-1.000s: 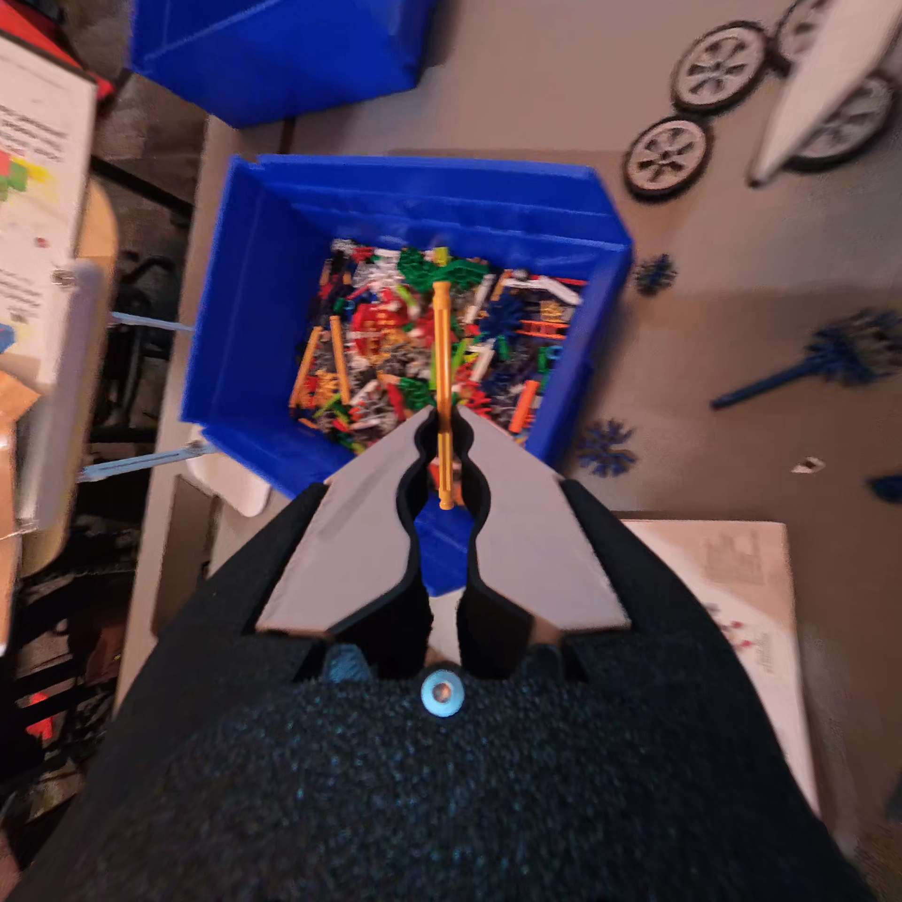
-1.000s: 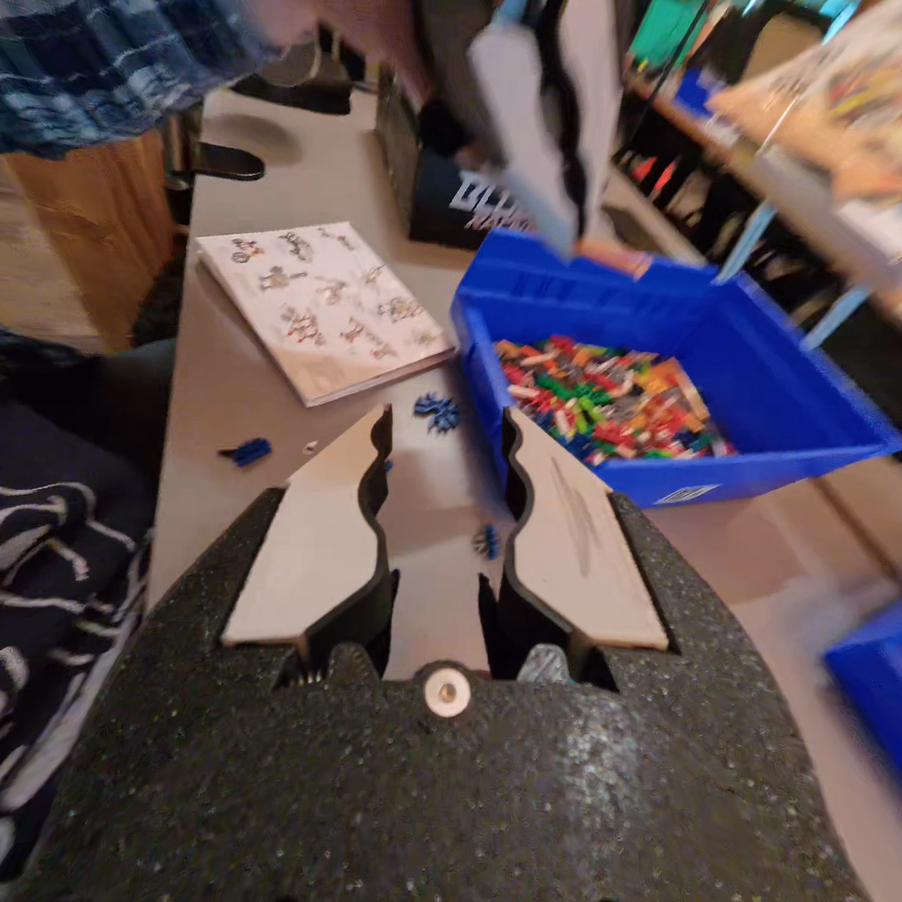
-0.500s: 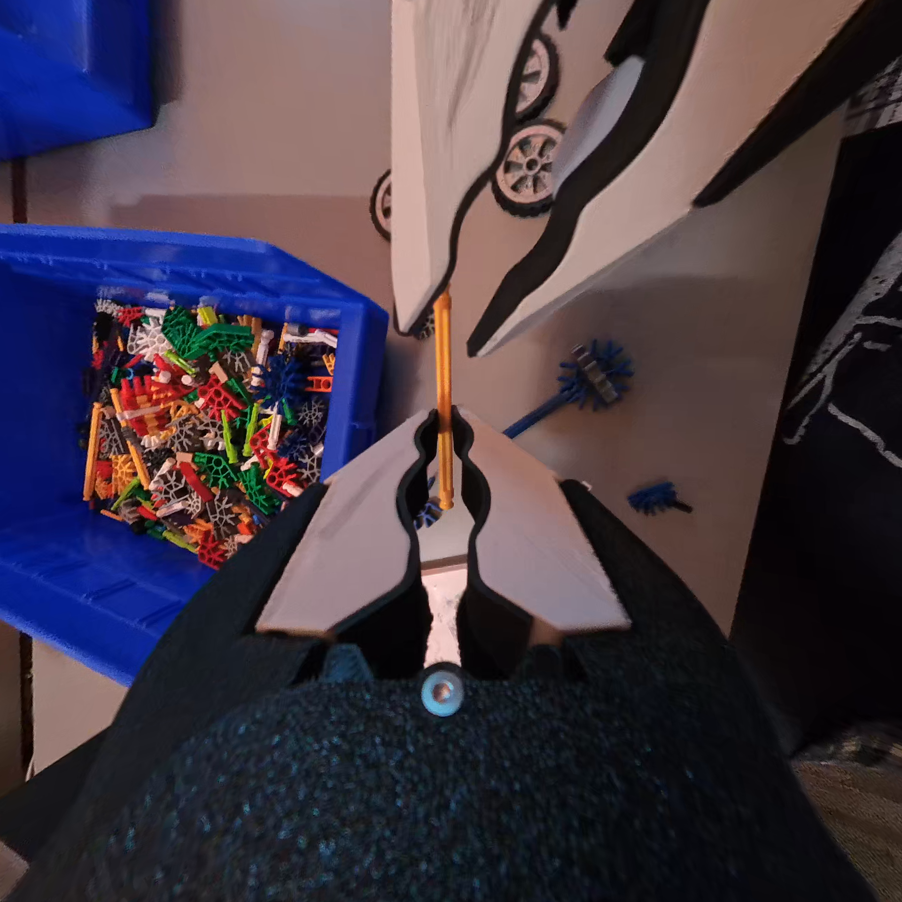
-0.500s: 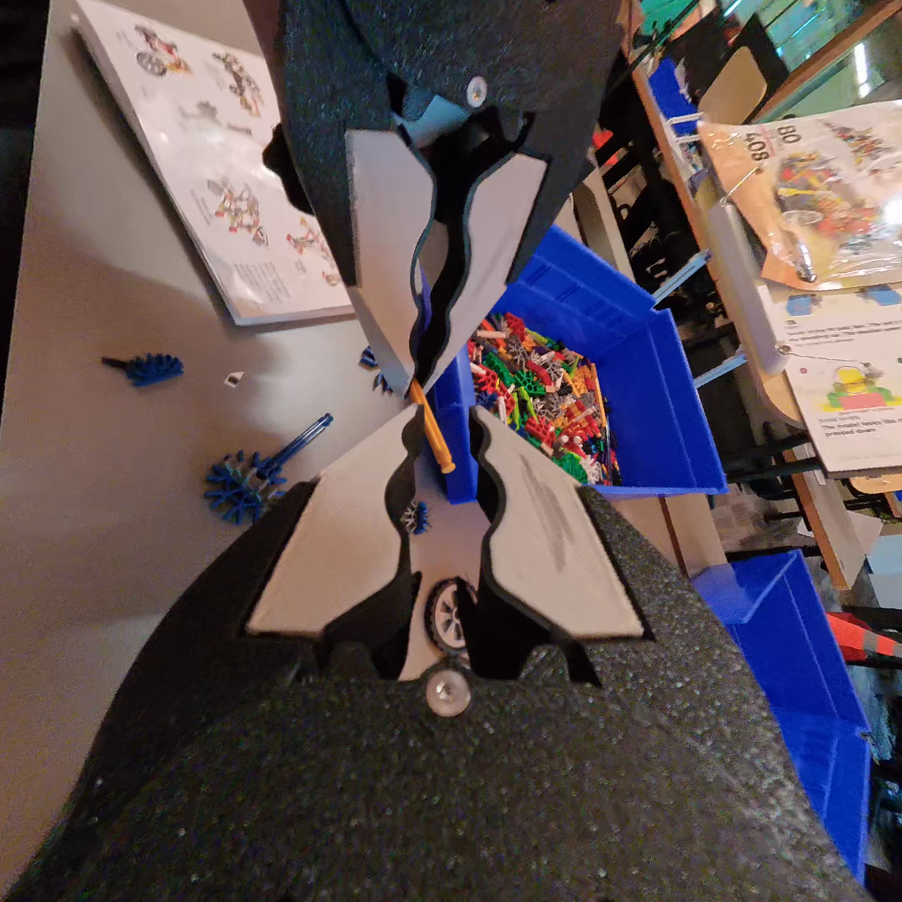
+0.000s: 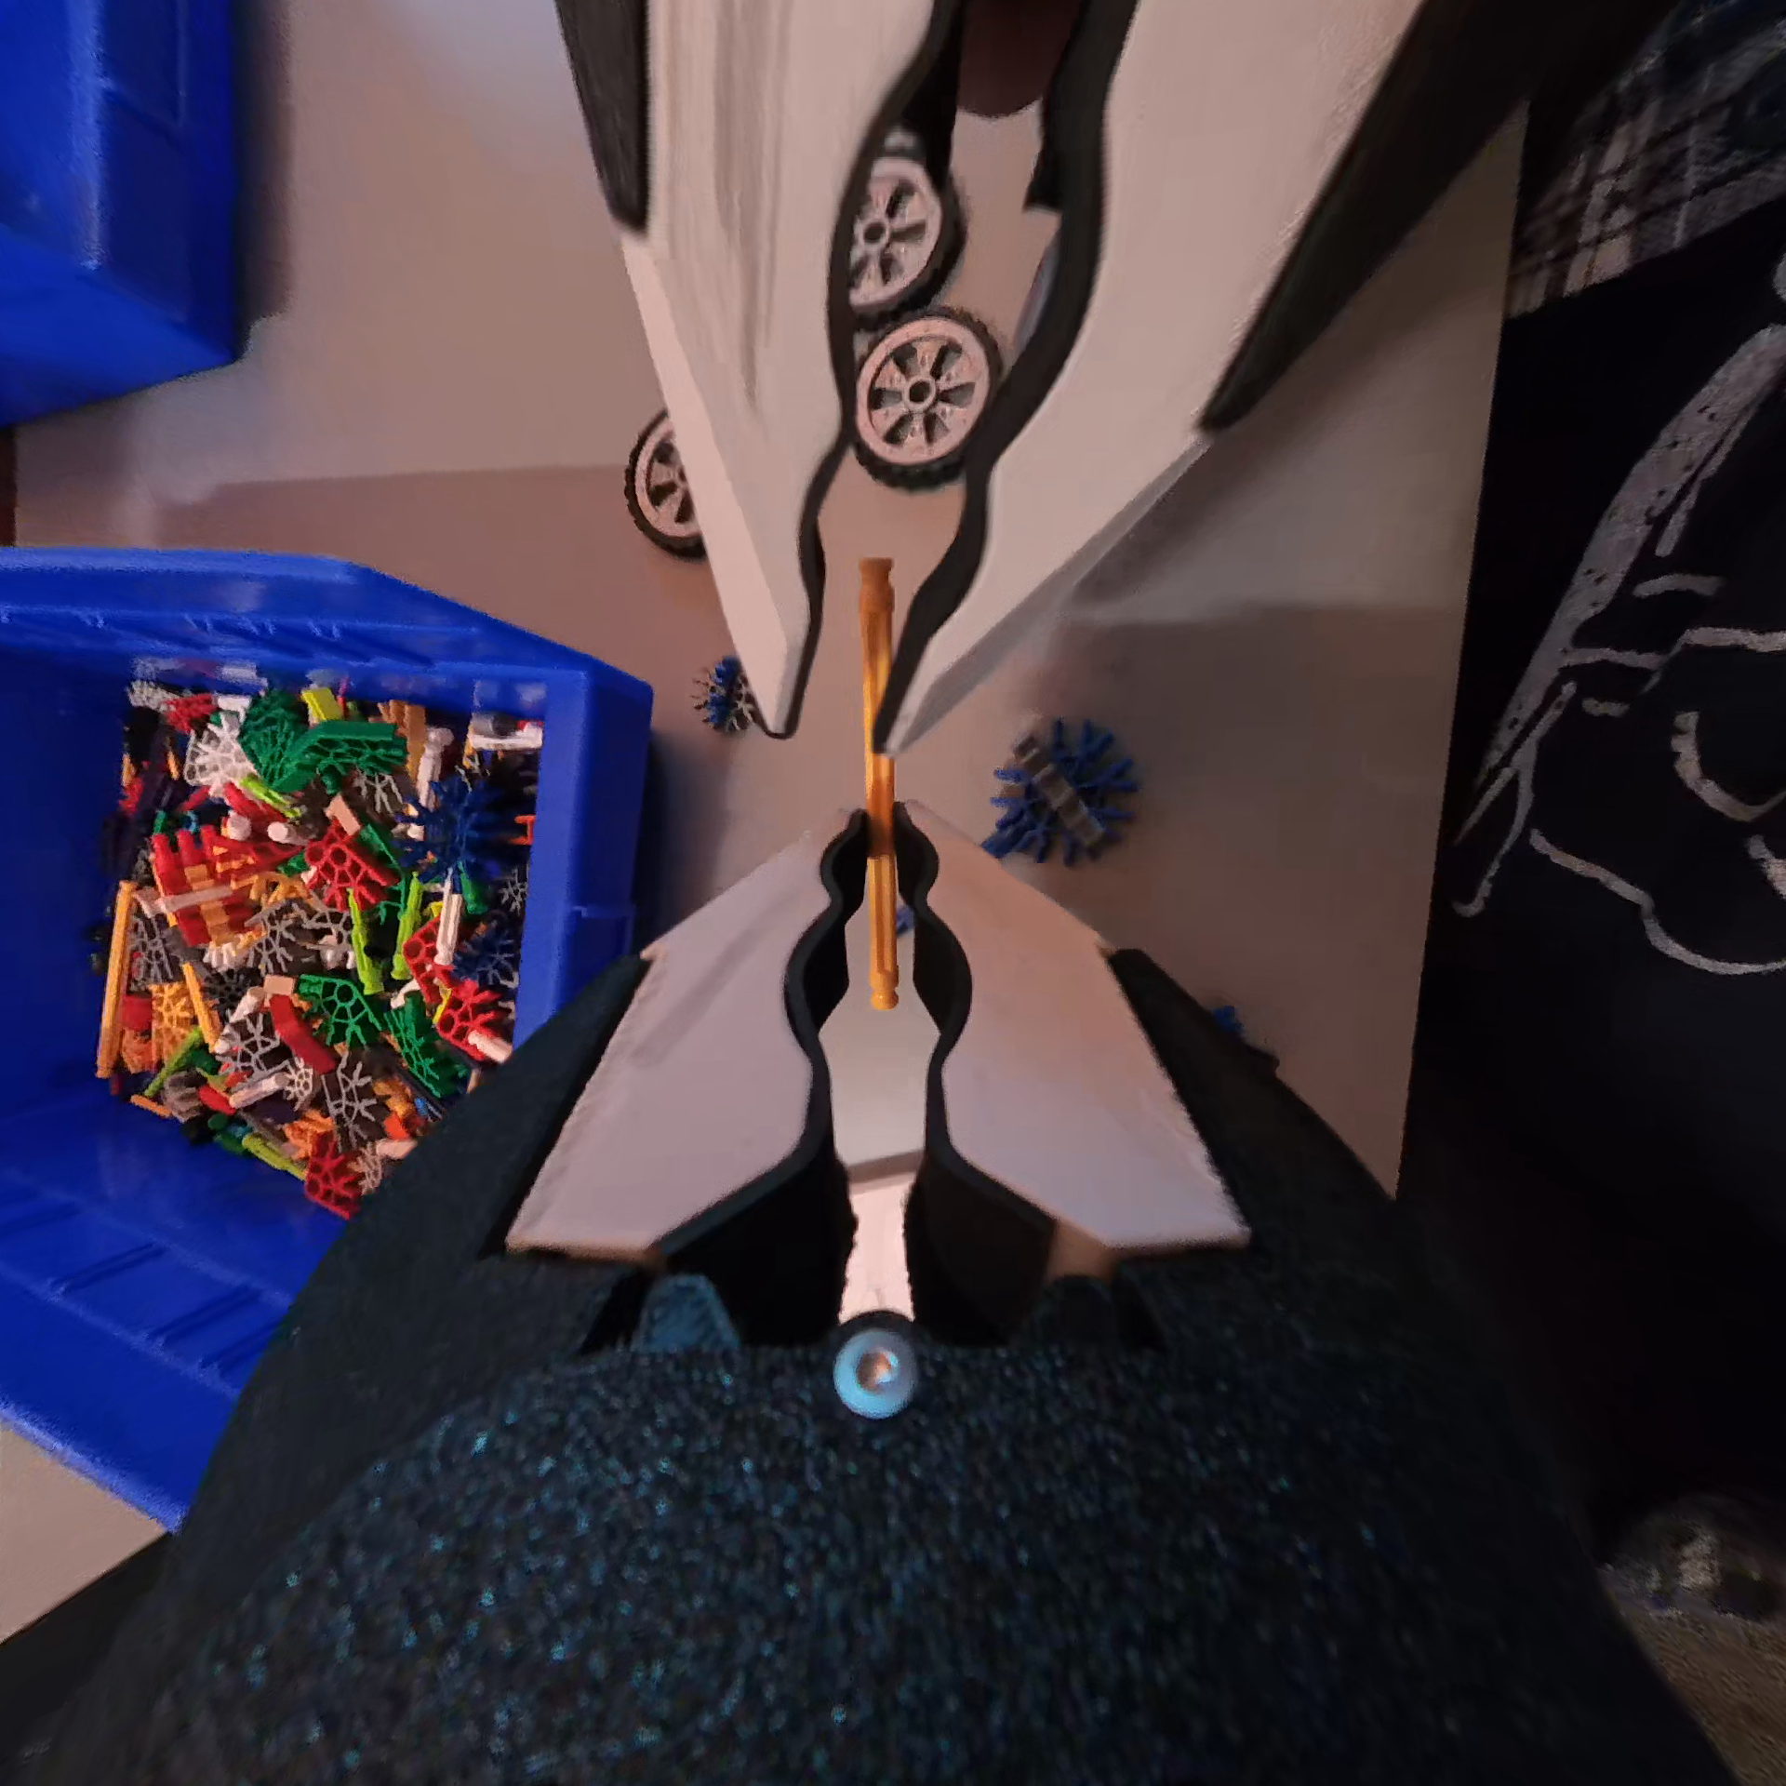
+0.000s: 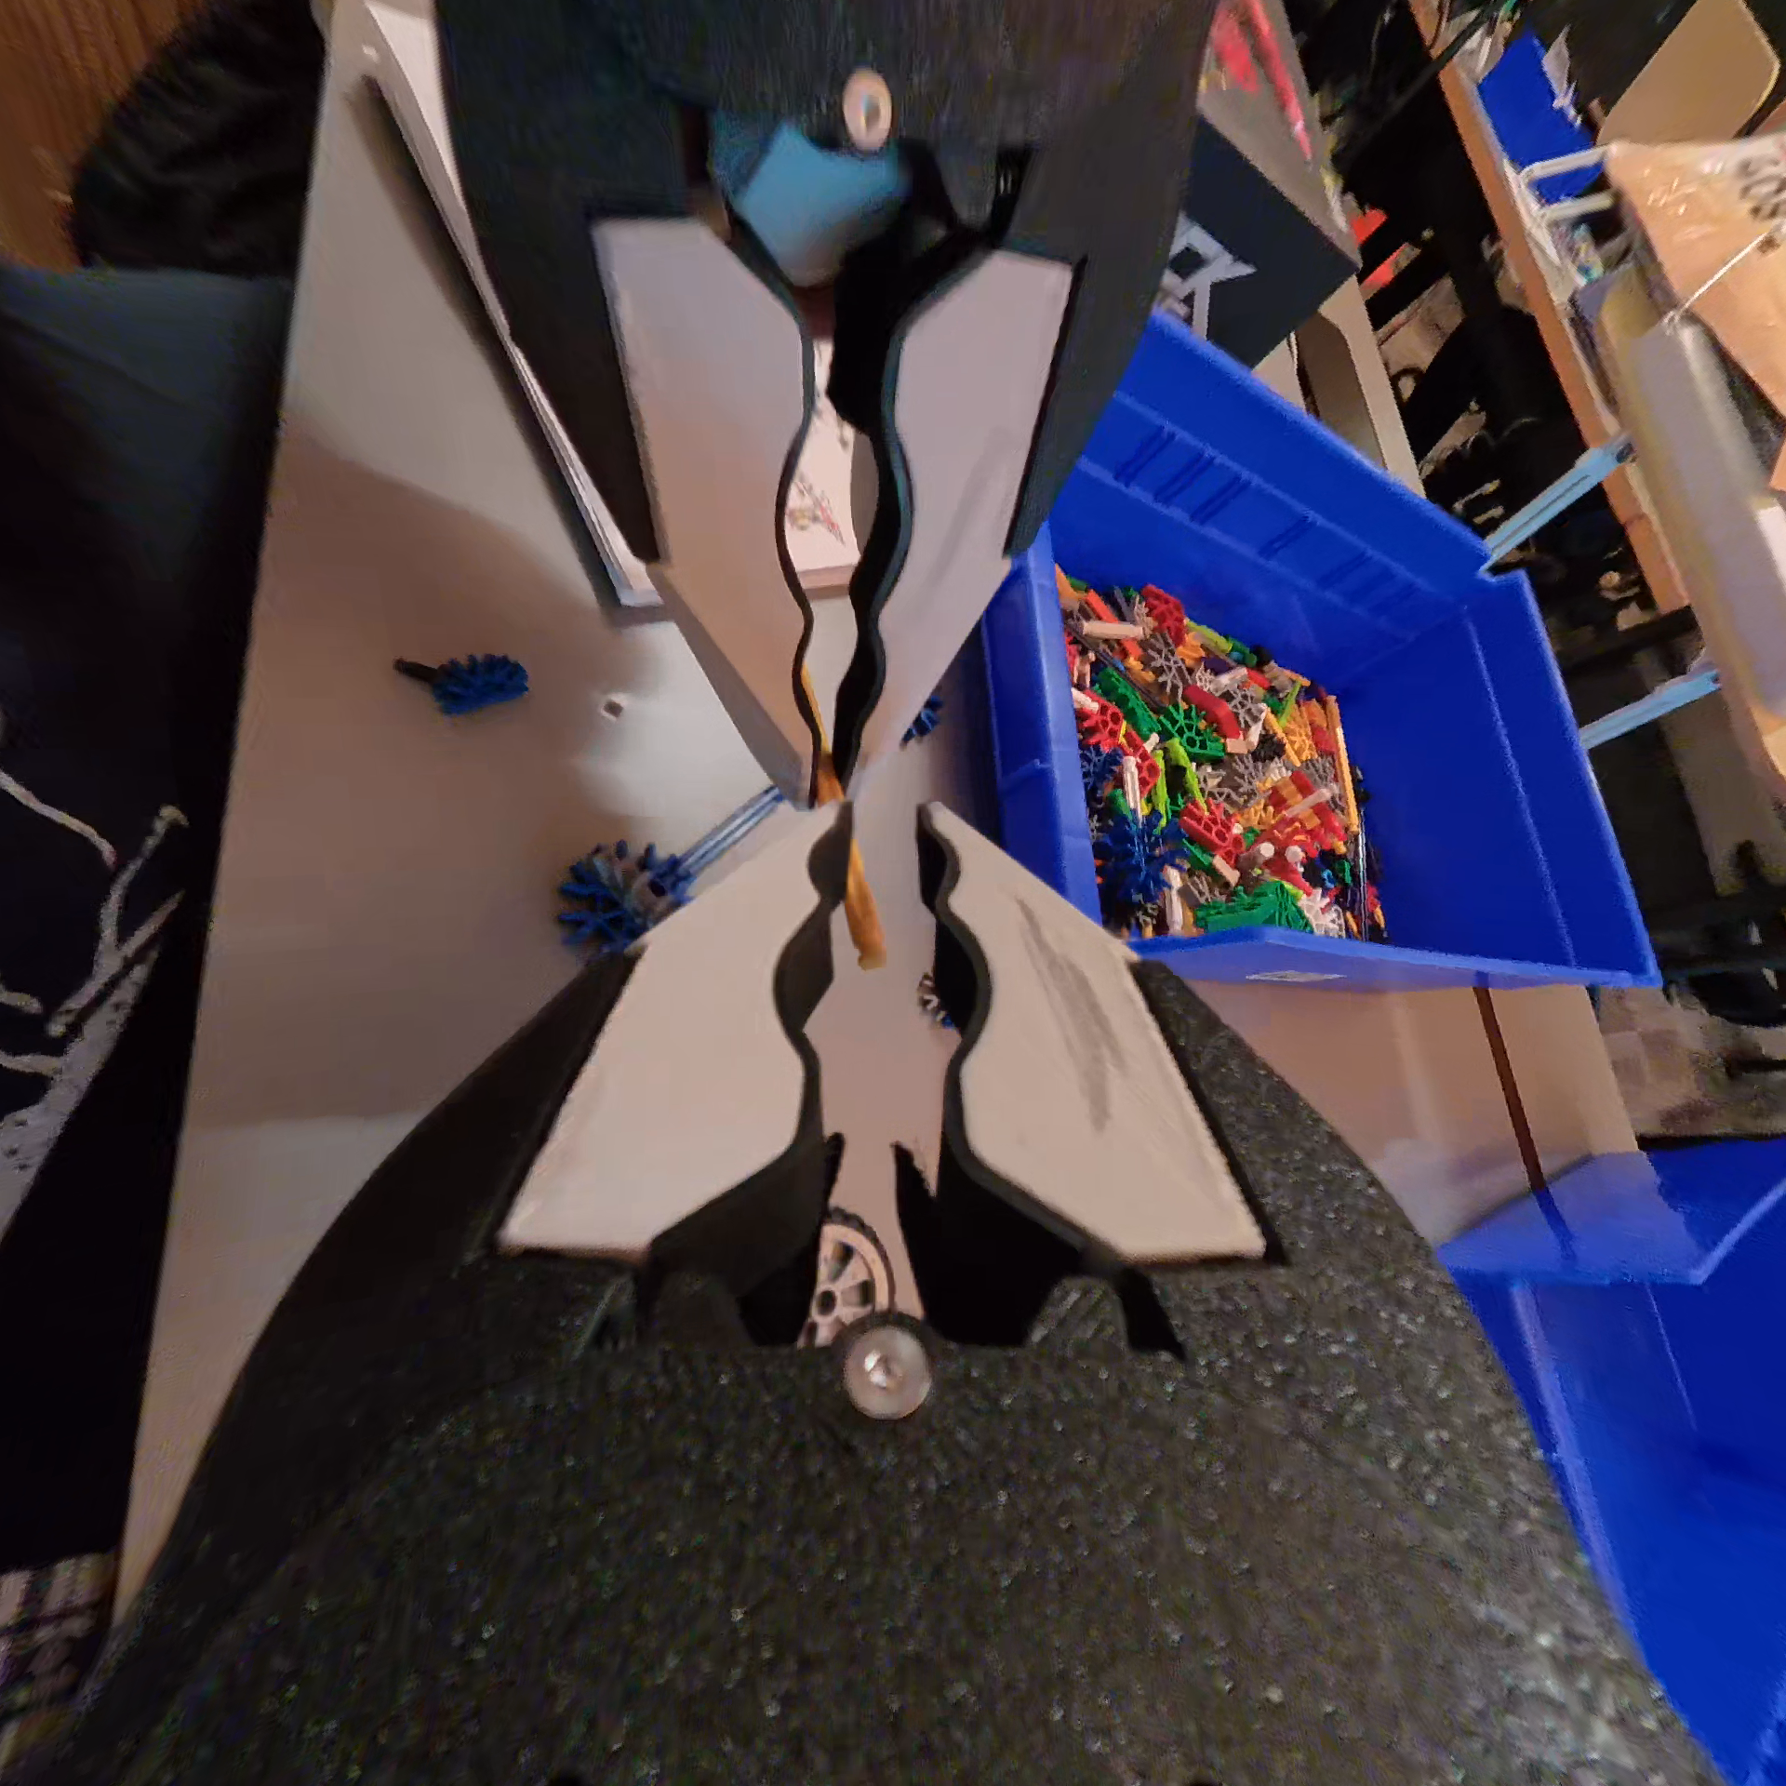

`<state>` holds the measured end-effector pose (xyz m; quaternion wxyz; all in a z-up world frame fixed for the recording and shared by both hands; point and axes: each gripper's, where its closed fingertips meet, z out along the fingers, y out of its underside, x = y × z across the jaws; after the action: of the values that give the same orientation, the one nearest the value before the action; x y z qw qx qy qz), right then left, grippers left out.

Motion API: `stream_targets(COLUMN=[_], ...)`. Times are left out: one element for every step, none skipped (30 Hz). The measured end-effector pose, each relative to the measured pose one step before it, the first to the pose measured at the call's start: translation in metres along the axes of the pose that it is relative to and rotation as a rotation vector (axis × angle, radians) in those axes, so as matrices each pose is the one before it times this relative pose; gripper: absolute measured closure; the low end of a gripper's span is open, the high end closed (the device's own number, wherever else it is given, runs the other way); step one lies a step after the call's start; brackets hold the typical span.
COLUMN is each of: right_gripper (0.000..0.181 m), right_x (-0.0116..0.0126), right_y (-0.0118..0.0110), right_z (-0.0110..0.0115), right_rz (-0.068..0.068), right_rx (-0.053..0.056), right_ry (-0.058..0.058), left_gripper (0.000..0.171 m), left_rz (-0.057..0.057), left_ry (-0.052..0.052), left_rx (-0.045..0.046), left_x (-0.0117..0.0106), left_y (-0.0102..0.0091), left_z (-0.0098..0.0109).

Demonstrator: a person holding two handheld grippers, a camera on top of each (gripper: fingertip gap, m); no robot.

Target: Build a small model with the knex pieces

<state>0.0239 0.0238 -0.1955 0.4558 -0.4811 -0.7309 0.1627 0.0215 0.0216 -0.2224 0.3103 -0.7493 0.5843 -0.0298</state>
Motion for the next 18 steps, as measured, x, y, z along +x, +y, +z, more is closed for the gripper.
stream_targets(right_gripper=[0.18, 0.181, 0.181, 0.181, 0.181, 0.181, 0.181, 0.181, 0.181, 0.181, 0.181, 0.181, 0.18, 0.171, 0.164, 0.163, 0.163, 0.163], right_x=[0.00212, 0.00322, 0.00396, 0.00358, 0.00319, 0.00417, 0.00444, 0.00386, 0.00355, 0.00346, 0.00305, 0.00181, 0.00063, 0.00038, 0.00003, -0.00109, -0.00218, -0.00266], right_y=[0.00384, 0.00221, -0.00021, -0.00214, -0.00297, -0.00204, -0.00052, -0.00007, -0.00018, -0.00025, 0.00012, 0.00054, 0.00073, 0.00096, 0.00119, 0.00145, 0.00134, 0.00145], right_z=[0.00227, 0.00128, -0.00007, -0.0011, -0.00166, -0.00141, -0.00113, -0.0011, -0.00112, -0.00106, -0.00099, -0.00074, -0.00056, -0.00017, 0.00026, 0.00055, 0.00089, 0.00123], right_rz=[-0.0014, -0.0011, 0.0036, 0.0096, 0.0122, 0.0151, 0.0144, 0.008, 0.0039, 0.0059, 0.0081, 0.0076, 0.0072, 0.0082, 0.0081, 0.0024, -0.0034, -0.0007], right_rx=[-0.0166, -0.0096, 0.002, 0.0106, 0.0151, 0.0107, 0.0035, 0.0023, 0.0041, 0.0035, 0.0007, -0.0007, -0.0013, -0.0021, -0.0049, -0.0075, -0.0069, -0.0084], right_ry=[0.0022, 0.0051, 0.0047, -0.0025, -0.0061, -0.0016, 0.0012, 0.0011, 0.0037, 0.0077, 0.0071, 0.0017, -0.0037, -0.0039, -0.0051, -0.0092, -0.0124, -0.0142], left_gripper=[0.168, 0.168, 0.168, 0.168, 0.168, 0.168, 0.168, 0.169, 0.169, 0.169, 0.169, 0.169, 0.168, 0.168, 0.168, 0.168, 0.169, 0.169], left_rz=[0.0034, 0.0047, 0.0104, 0.0094, 0.0063, 0.0044, 0.0072, 0.001, -0.0072, -0.0049, -0.0011, 0.0007, 0.0014, 0.0031, 0.0022, 0.0021, 0.0026, 0.0005], left_ry=[0.0001, -0.0123, -0.0126, -0.0117, -0.0101, -0.0045, 0.0021, 0.0, 0.0008, 0.0031, -0.0006, -0.003, 0.0022, 0.0023, 0.0025, 0.0054, 0.0074, 0.0063], left_rx=[0.00731, -0.00481, -0.00817, -0.00499, -0.00127, -0.0006, 0.00502, 0.01308, 0.01238, 0.00533, 0.00296, 0.00232, -0.00135, -0.00368, -0.0019, -0.00063, -0.00145, -0.00004], left_x=[-0.00232, -0.00516, -0.00549, -0.00575, -0.00614, -0.00535, -0.00383, -0.00404, -0.00389, -0.00308, -0.00283, -0.00222, -0.00078, -0.00008, 0.00027, 0.00119, 0.00173, 0.00169], left_y=[-0.0016, -0.00008, 0.00019, -0.00009, -0.00066, -0.00051, -0.00114, -0.00233, -0.00208, -0.00051, -0.00017, -0.00015, 0.00032, 0.00066, 0.00039, 0.00009, 0.00028, 0.00003], left_z=[-0.00054, -0.00076, -0.00076, -0.00089, -0.00091, -0.00076, -0.00094, -0.00106, -0.00057, 0.00003, 0.00011, 0.00011, 0.00042, 0.0009, 0.00129, 0.00147, 0.0016, 0.00163])
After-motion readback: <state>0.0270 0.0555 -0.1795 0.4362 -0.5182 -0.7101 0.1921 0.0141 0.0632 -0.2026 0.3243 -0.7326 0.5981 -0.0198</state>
